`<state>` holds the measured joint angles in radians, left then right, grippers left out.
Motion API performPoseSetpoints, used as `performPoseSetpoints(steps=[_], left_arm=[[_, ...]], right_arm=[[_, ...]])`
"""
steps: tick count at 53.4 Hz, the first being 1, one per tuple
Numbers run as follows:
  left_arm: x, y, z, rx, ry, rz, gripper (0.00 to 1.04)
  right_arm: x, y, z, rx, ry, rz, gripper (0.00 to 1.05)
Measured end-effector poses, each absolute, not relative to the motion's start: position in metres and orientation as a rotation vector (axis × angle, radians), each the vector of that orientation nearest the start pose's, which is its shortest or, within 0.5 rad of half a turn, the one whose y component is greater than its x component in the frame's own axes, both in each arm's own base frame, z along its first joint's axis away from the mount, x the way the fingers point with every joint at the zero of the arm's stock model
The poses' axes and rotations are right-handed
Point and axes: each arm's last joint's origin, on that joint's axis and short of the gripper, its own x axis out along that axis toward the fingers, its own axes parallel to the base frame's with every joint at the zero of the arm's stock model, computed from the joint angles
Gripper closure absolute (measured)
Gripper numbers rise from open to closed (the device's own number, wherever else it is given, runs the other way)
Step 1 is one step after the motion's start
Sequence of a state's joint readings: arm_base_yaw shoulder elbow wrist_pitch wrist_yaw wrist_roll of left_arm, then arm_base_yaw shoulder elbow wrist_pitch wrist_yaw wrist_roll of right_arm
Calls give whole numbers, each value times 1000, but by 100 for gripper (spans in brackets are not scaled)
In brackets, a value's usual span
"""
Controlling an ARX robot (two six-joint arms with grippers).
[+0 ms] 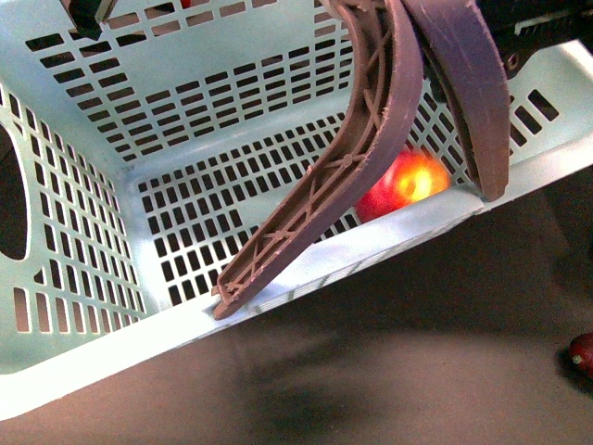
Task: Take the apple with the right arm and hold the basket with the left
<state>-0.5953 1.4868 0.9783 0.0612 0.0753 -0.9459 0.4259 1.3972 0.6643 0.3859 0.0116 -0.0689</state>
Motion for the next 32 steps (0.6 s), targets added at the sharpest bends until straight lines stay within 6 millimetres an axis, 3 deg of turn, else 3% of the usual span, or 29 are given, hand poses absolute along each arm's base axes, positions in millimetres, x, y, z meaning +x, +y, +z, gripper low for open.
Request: performPoseSetpoints(steps=[7, 20, 27, 32], left_arm=[[271, -187, 256, -784, 720, -394, 90], [272, -186, 256, -777, 712, -386, 90], [271, -186, 256, -779, 717, -391, 90], [271, -187, 256, -779, 719, -396, 90]], right_arm=[[255, 107, 225, -141, 287, 327, 9], [216, 61, 239, -142, 253, 37, 9], [212, 57, 242, -128, 230, 14, 9], [208, 53, 235, -62, 98, 17, 22]])
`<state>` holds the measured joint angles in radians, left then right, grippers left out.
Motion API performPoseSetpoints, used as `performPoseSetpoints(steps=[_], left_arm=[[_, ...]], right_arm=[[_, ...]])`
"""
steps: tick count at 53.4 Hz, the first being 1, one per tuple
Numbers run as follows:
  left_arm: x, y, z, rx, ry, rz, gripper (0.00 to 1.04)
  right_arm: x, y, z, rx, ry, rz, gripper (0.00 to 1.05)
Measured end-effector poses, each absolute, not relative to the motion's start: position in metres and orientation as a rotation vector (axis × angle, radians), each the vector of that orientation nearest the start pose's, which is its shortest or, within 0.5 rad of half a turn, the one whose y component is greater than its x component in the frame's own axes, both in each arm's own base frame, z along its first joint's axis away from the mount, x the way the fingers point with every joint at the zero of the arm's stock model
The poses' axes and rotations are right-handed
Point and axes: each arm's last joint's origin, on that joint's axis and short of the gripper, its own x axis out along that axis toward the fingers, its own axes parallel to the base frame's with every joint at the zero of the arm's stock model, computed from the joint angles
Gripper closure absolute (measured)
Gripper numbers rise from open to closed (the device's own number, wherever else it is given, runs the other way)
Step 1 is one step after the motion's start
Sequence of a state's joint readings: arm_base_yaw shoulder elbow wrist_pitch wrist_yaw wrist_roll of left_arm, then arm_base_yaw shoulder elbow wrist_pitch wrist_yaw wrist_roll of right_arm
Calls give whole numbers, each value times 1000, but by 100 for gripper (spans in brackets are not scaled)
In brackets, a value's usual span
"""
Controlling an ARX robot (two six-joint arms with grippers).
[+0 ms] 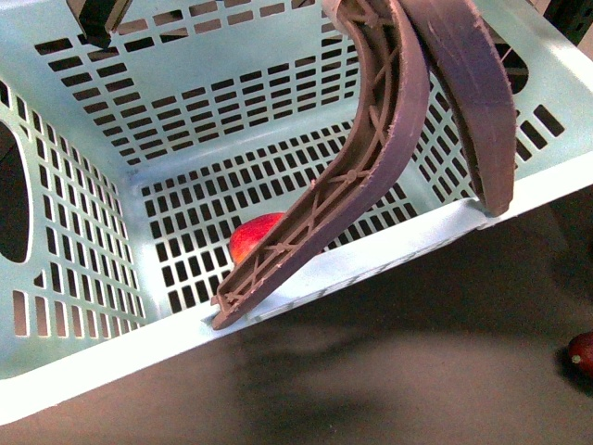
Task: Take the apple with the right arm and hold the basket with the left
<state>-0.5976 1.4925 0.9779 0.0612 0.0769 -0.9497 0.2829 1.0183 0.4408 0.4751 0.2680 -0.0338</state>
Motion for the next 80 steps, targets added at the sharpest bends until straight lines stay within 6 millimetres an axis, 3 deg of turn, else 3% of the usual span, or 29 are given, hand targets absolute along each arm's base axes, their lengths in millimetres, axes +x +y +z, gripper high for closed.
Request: performPoseSetpoints(steps=[6, 17, 25, 42, 55, 80], left_arm=[[271, -186, 256, -784, 718, -390, 90], [272, -186, 256, -780, 712, -384, 90], [271, -186, 256, -783, 716, -389, 90], [272, -186, 256, -782, 715, -387, 90], [271, -186, 256, -782, 717, -391, 90], [271, -186, 256, -781, 716, -389, 90]], right_arm=[[194, 41, 223, -20, 12, 10, 41], [175, 26, 205, -15, 10, 4, 73], [160, 18, 194, -13, 7, 6, 102], [140, 0, 180, -7, 10, -3, 103], [127, 0, 171, -7, -6, 1, 103], [114, 0, 172, -7, -18, 1, 103]])
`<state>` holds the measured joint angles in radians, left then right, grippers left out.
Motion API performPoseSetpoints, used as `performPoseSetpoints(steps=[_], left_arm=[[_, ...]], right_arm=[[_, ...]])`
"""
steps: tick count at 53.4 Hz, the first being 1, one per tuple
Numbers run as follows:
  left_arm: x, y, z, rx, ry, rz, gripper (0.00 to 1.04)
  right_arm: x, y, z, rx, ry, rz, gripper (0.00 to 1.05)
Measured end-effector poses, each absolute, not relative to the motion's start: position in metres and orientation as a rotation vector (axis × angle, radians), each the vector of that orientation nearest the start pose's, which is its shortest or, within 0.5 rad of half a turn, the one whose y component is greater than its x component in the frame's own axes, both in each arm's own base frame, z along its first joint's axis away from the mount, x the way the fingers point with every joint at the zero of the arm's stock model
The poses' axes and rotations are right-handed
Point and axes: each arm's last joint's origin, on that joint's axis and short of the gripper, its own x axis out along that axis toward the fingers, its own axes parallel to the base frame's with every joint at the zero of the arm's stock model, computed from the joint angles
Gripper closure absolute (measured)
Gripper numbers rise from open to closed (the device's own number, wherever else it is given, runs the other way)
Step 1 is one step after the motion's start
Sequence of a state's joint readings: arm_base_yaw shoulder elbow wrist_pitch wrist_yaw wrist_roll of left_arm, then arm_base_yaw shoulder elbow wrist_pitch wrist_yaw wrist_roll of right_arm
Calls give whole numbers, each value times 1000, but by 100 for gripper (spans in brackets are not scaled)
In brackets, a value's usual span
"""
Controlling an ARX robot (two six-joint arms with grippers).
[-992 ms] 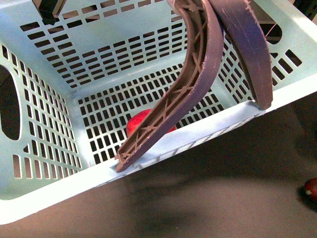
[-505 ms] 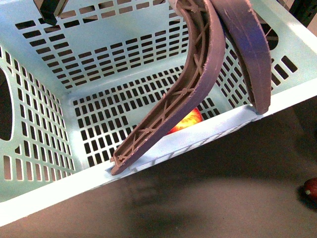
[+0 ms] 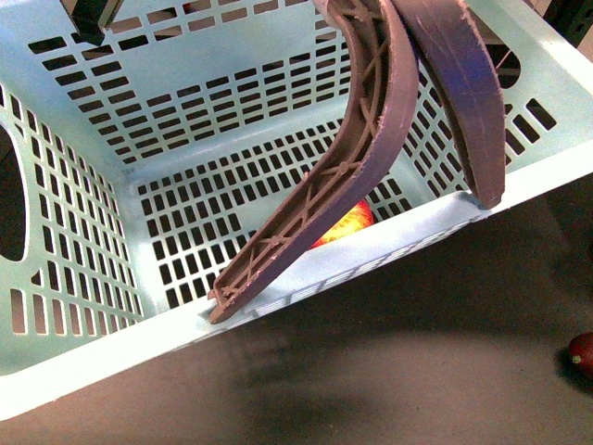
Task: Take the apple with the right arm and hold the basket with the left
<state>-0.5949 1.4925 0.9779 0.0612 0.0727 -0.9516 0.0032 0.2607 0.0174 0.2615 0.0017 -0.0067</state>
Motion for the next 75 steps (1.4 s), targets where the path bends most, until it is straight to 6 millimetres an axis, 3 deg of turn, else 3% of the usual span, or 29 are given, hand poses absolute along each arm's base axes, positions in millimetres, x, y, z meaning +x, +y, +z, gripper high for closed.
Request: performPoseSetpoints(steps=[38, 47, 58, 65, 70, 75], left_arm=[[271, -186, 256, -783, 716, -389, 90], [271, -186, 256, -780, 714, -388, 90], [271, -186, 256, -780, 714, -388, 90], [271, -186, 256, -780, 714, -388, 90], [271, -186, 256, -780, 710, -364, 90], [274, -183, 261, -867, 678, -150, 90]], right_arm=[[97, 0, 169, -7, -12, 1, 102], [97, 0, 169, -7, -13, 1, 75], [97, 0, 169, -7, -13, 1, 30], [97, 0, 169, -6, -13, 1, 8], [97, 0, 169, -4, -13, 1, 9], [97, 0, 169, -4, -12, 1, 9]])
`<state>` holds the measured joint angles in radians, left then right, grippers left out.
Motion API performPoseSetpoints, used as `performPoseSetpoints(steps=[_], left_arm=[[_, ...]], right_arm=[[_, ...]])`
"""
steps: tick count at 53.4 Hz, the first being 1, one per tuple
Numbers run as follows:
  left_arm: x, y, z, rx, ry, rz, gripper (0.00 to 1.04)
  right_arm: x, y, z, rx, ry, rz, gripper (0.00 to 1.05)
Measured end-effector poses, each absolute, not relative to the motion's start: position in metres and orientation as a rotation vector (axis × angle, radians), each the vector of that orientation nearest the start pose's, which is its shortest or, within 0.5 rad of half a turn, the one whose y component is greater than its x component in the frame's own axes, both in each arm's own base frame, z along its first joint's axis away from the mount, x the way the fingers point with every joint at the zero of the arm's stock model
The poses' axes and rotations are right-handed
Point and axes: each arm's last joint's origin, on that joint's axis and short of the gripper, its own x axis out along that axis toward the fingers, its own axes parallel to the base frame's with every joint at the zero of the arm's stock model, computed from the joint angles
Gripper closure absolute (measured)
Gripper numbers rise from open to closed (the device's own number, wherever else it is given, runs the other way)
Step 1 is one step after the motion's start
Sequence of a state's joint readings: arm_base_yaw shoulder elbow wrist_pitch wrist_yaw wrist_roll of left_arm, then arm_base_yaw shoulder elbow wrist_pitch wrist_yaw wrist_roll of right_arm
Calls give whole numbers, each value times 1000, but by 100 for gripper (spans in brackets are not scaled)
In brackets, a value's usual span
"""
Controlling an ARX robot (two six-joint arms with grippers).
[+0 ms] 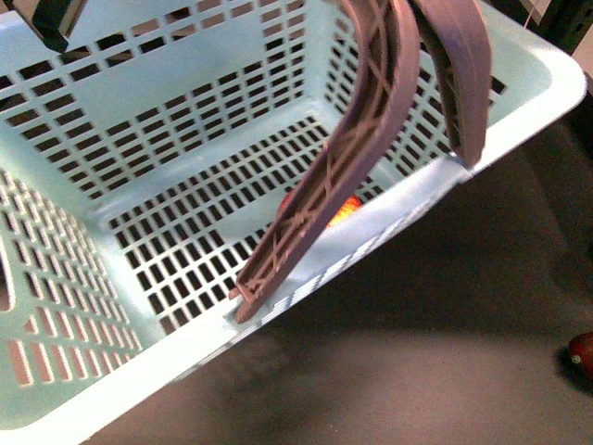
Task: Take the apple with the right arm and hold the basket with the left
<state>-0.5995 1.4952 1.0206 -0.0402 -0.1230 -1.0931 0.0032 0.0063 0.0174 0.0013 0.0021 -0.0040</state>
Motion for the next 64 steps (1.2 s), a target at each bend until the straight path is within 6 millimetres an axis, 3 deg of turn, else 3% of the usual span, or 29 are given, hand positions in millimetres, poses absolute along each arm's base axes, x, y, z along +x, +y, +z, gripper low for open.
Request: performPoseSetpoints(steps=[12, 21, 30, 37, 51, 64], left_arm=[[297, -153, 260, -972, 608, 1, 90], [321, -110, 250, -1117, 518, 182, 90], [350, -52, 217, -1231, 422, 467, 90], [368, -24, 187, -1250, 433, 603, 90], [384, -14, 169, -1307, 419, 668, 90], [386, -14, 159, -1309, 419, 715, 90]], right_arm=[[97, 0, 169, -4, -14, 1, 9], [97, 0, 169, -4, -14, 1, 9], [97, 0, 169, -4, -13, 1, 9], [97, 0, 169, -4, -14, 1, 9], [97, 0, 169, -3, -13, 1, 9], [97, 0, 169, -3, -14, 1, 9]])
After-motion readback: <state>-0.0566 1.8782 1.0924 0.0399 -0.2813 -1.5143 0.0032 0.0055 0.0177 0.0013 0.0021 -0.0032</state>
